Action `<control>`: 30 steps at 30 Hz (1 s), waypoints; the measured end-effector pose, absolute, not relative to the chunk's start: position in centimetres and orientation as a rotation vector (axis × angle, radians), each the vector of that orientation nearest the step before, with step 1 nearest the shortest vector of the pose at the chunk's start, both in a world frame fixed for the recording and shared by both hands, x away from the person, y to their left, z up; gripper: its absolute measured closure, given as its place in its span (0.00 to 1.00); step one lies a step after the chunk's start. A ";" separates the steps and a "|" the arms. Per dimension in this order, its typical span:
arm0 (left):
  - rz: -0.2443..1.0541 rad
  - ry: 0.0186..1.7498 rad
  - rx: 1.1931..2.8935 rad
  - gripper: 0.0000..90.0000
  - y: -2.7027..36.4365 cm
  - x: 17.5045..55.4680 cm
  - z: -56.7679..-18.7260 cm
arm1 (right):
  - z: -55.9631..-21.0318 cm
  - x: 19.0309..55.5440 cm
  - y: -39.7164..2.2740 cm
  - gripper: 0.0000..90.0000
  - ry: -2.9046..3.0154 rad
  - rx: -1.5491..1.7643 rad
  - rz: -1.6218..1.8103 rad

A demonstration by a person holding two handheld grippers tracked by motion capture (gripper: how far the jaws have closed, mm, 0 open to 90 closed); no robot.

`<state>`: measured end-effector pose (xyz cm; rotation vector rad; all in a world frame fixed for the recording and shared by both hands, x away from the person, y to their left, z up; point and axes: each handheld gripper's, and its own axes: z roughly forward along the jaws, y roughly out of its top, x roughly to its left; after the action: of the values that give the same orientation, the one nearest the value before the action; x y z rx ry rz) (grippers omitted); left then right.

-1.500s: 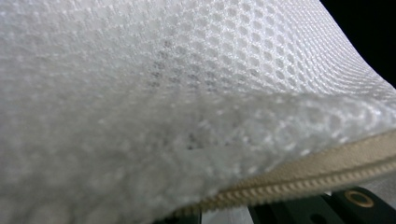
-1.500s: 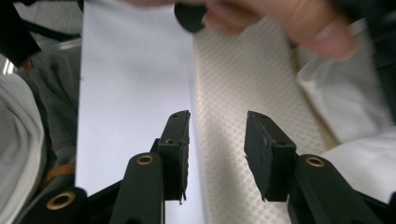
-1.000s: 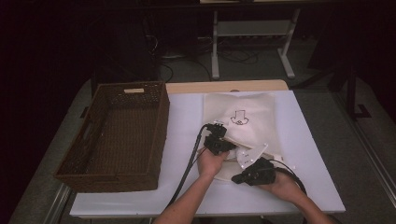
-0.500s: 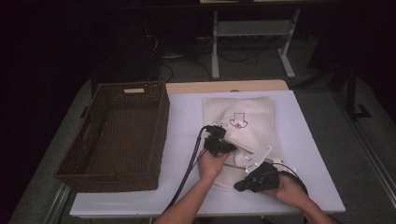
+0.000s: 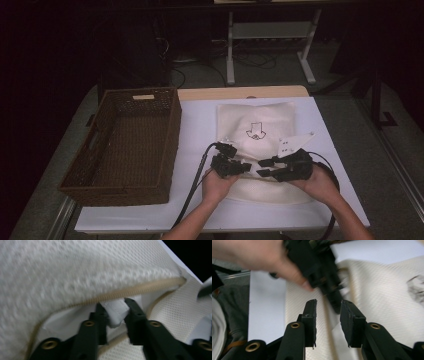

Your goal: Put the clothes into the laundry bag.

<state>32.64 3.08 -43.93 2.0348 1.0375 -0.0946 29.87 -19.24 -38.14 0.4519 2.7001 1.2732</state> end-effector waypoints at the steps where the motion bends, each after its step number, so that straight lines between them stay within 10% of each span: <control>1: -0.108 1.036 2.031 0.88 3.1 32.5 -44.1 | -37.8 30.1 -19.3 0.72 2.690 0.456 1.277; 8: -0.146 1.042 2.016 0.85 3.1 32.2 -44.8 | -38.3 32.0 -18.9 0.64 2.705 0.497 1.181; 15: -0.130 1.089 1.977 0.95 2.8 33.1 -45.5 | -39.2 33.1 -18.1 0.95 2.742 0.520 1.117; 30: -0.111 1.091 1.923 0.81 2.1 33.4 -45.1 | -38.6 32.5 -18.7 0.97 2.762 0.514 1.190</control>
<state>33.37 2.14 -45.14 1.9226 1.0910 -0.1113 32.48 -18.68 -38.57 0.5144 2.7622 1.1904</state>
